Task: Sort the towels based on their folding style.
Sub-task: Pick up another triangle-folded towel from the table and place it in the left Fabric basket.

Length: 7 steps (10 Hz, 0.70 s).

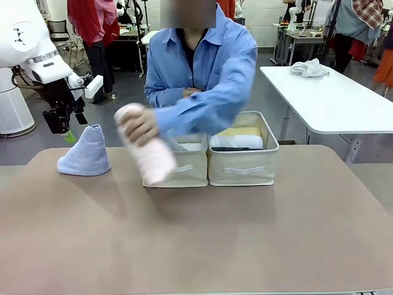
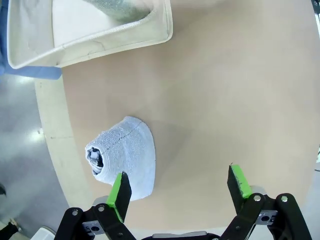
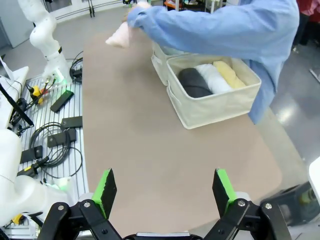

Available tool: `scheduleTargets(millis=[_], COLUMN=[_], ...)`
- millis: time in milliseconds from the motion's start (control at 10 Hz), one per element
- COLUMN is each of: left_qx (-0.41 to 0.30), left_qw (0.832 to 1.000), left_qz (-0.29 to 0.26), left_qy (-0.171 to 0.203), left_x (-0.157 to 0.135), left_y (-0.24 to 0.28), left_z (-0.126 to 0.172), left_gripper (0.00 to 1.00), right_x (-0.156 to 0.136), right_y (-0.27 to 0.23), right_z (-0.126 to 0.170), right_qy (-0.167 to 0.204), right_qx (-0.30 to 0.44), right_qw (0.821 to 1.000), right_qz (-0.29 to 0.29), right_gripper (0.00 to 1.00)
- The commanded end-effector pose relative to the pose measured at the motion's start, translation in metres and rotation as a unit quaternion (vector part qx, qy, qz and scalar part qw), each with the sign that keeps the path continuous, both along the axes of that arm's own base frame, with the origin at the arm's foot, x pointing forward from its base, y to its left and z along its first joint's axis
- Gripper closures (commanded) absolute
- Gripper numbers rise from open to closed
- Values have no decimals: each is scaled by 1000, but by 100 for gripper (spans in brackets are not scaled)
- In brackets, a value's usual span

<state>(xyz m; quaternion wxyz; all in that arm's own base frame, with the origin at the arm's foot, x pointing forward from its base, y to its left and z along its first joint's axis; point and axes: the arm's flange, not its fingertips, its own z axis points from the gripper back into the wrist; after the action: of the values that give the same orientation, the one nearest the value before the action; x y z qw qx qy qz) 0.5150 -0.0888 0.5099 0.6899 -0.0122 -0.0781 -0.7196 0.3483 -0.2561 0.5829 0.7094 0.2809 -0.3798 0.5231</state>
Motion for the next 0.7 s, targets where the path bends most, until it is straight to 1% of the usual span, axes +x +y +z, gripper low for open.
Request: scheduleTargets(millis=[0,300,400,500,600], left_qx=[-7,-7,0,0,28], left_qw=[1000,1000,1000,1000,999], left_qz=[2,2,0,-4,-1], left_qy=[6,6,0,5,-20], left_x=[2,2,0,17,39], left_y=[-2,-2,0,-3,-6], left_z=[3,3,0,1,2], left_gripper=[0,0,0,0,0], right_x=[1,1,1,1,1], right_y=[-2,-2,-2,-2,-2], right_z=[0,0,0,0,0], right_qy=[-4,-4,-4,-4,-4], right_qx=[4,4,4,4,4], right_qw=[1000,1000,1000,1000,1000], right_qz=[6,6,6,6,6], right_gripper=[0,0,0,0,0])
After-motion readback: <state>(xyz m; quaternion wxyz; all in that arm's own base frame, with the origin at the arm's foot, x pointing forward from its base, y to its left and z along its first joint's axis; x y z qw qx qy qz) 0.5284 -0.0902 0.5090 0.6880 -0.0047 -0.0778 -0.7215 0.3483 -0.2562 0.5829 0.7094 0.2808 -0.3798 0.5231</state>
